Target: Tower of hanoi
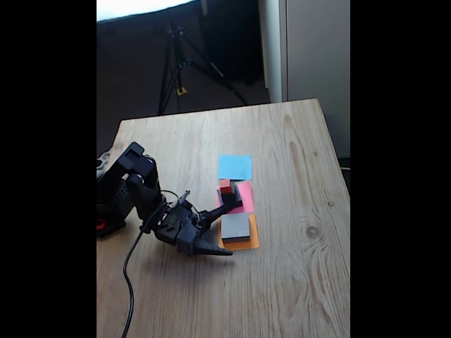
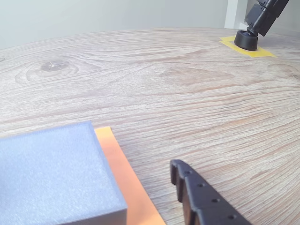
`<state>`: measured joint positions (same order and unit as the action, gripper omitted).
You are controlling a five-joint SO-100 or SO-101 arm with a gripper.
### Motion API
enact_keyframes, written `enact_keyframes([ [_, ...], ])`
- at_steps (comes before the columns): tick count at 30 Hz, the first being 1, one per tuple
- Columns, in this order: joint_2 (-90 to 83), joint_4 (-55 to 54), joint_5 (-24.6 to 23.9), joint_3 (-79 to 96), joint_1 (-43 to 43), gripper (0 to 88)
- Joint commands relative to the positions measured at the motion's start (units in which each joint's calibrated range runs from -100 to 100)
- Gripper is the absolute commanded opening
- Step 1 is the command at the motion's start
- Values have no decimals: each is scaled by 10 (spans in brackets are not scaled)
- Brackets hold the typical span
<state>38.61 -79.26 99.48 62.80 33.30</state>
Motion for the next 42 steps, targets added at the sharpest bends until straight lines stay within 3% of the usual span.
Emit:
enact_keyframes([
  [1,-8,-16,5,-6,4,574],
  [30,18,-29,5,-28,-16,563],
  [42,19,-27,5,-28,-17,432],
])
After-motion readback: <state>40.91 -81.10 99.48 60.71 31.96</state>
